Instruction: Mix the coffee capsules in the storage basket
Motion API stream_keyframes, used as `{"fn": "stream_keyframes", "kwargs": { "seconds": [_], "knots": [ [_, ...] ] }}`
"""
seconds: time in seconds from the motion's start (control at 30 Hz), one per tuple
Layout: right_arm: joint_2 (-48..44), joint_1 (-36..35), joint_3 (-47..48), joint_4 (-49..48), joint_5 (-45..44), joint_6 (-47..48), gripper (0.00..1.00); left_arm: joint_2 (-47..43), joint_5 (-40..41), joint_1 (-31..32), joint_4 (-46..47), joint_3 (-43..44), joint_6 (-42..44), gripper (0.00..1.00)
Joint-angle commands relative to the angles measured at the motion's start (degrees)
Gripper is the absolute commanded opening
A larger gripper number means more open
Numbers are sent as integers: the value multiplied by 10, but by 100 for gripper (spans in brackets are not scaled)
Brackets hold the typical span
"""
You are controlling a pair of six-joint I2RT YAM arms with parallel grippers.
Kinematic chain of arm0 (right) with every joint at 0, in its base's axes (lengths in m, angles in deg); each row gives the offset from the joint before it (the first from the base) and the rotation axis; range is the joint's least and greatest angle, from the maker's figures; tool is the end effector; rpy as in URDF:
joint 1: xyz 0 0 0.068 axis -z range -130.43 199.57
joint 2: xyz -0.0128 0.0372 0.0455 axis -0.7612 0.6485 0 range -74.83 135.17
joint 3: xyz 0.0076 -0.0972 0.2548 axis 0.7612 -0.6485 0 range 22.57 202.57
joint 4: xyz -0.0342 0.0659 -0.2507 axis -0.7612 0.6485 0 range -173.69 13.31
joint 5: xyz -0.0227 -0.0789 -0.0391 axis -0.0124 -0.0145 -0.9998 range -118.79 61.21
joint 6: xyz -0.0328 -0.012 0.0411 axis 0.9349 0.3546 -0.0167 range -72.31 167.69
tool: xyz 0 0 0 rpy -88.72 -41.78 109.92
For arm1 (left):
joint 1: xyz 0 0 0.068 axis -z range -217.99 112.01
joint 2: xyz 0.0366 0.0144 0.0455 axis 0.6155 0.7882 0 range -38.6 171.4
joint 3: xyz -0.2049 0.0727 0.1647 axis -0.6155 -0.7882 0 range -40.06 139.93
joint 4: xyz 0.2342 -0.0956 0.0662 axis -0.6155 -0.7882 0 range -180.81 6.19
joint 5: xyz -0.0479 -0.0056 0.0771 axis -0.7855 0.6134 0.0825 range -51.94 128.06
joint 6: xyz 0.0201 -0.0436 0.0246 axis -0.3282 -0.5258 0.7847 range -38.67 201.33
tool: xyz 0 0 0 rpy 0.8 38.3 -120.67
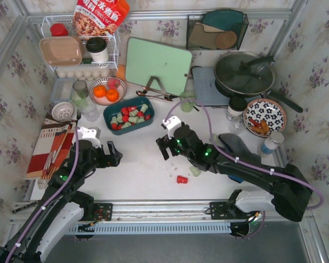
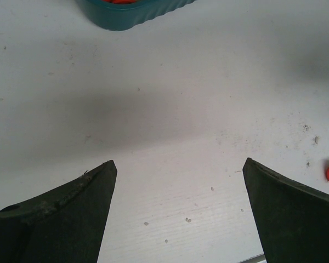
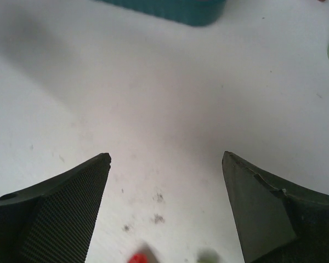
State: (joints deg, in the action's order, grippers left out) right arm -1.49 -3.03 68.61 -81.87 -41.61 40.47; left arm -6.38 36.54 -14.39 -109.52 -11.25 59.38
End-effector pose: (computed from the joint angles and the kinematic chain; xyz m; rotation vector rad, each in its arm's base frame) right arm 0.1792 0.2213 0.2545 -0.6778 1.9778 0.4082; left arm 0.1285 -0.0572 0.2462 0.0468 2.1191 -0.5078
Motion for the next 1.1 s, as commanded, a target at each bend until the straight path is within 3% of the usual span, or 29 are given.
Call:
{"fn": "stream_keyframes", "kwargs": {
  "seconds": [0.0,0.33,0.57,1.07],
  "knots": [
    [-52,-20,-31,50,51,113,91,-1,0,0,4,-2,-1,100],
    [-70,-37,-75,143,156,299,91,-4,-1,0,0,0,-1,100],
    [13,-51,-66,197,142,324,85,-3,-8,0,1,0,-3,100],
    [29,-53,-61,263,176,336,82,-13,-17,0,0,0,-5,100]
  ]
}}
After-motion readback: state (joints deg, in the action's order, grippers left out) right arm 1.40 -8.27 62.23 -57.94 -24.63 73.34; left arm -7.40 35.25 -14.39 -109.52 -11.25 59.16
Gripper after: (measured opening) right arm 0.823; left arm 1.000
